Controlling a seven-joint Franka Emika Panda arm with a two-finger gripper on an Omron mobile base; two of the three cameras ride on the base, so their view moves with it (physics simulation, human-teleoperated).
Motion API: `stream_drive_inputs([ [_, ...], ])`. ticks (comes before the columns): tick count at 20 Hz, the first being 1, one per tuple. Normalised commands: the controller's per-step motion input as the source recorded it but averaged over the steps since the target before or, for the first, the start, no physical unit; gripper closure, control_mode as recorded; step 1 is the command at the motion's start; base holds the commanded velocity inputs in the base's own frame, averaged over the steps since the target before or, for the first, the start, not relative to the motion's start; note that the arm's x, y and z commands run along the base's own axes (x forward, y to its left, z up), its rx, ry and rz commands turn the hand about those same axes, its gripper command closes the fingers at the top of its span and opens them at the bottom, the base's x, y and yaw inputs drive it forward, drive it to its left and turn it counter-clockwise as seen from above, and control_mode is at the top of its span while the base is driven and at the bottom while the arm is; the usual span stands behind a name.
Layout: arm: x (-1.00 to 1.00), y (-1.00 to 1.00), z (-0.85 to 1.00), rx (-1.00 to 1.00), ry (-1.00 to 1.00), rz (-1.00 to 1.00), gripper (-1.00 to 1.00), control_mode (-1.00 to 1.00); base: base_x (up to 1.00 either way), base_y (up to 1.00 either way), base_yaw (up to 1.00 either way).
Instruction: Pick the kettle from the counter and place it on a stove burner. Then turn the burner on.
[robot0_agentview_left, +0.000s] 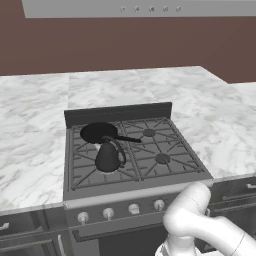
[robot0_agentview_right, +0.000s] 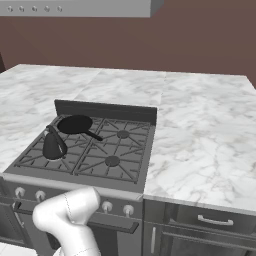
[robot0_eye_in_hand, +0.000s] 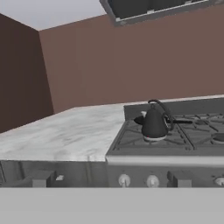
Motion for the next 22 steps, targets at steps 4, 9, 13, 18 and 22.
stream_drive_inputs([
  [4,0.07,0.00,0.00,0.00,0.00,-0.02,-1.00,-1.00,0.00,0.00,0.00],
  [9,0.16,-0.16,-0.04,0.00,0.00,-0.26,-1.00,-1.00,0.00,0.00,0.00],
  [13,0.13,-0.07,-0.02,0.00,0.00,-0.24,-1.00,-1.00,0.00,0.00,0.00],
  [18,0.07,-0.05,0.00,0.00,0.03,-0.03,-1.00,-1.00,0.00,0.00,0.00],
  [22,0.22,0.00,0.00,0.00,0.01,0.00,-1.00,-1.00,0.00,0.00,0.00],
])
